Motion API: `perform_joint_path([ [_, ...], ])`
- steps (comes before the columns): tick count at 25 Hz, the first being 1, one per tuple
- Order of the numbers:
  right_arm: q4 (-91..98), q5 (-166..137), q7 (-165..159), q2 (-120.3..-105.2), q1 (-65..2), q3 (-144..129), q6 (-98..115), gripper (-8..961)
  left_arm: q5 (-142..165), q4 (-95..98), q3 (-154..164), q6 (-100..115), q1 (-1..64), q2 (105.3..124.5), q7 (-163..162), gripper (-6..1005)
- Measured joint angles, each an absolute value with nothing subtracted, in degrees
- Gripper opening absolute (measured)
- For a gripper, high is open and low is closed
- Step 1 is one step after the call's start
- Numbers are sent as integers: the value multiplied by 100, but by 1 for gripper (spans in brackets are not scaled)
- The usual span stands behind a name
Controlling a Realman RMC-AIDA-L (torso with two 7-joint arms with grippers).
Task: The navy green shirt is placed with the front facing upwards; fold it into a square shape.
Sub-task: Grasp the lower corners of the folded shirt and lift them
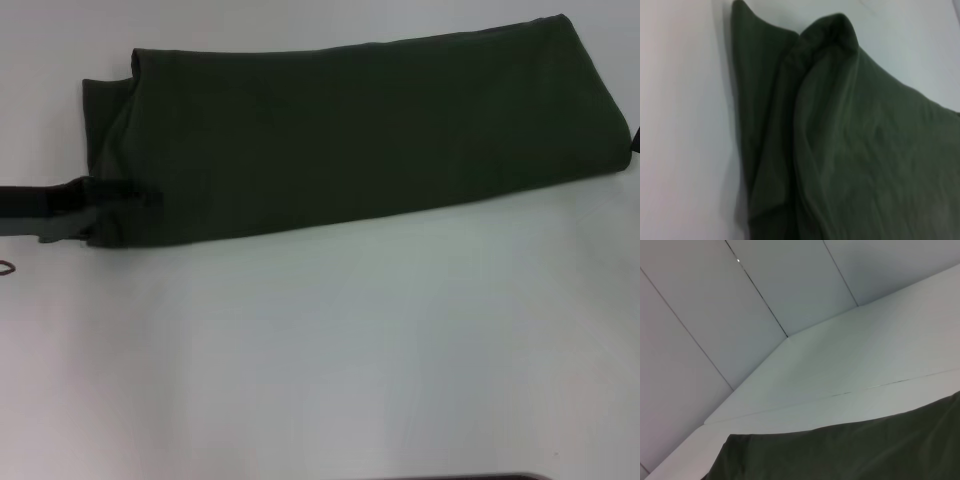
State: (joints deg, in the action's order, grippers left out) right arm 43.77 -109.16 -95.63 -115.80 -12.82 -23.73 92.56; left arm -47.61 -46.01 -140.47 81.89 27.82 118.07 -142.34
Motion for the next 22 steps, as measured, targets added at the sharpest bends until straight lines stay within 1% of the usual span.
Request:
perform_joint_path([
  [7, 4368, -10893, -9590, -11568, -1298, -2329, 9269, 916, -4355, -4487, -14107, 8215, 3015, 11798, -14730, 898],
  [13, 4368, -10889, -9609, -11564, -1301, -2255, 9341, 916, -4411, -4624, -14143, 8434, 3005, 11777, -14773, 694],
  [15, 4376, -10908, -9717, -11534, -1308, -2241, 9341, 916, -4414, -4669, -14144, 8533, 3000, 11778, -14766, 616],
  [17, 4415, -11007, -9958, -11454, -1337, -2251, 9320, 916, -4415, -4699, -14145, 8643, 3009, 11775, -14762, 539],
  [18, 4431, -11125, -10171, -11383, -1368, -2262, 9307, 916, -4417, -4709, -14147, 8710, 3025, 11766, -14763, 500],
  [21, 4456, -11615, -10928, -11080, -1553, -2254, 9242, 916, -4424, -4724, -14160, 8936, 3112, 11719, -14816, 436],
  [22, 4458, -11787, -11230, -10940, -1639, -2233, 9168, 916, -4426, -4726, -14186, 9020, 3143, 11687, -14844, 414],
])
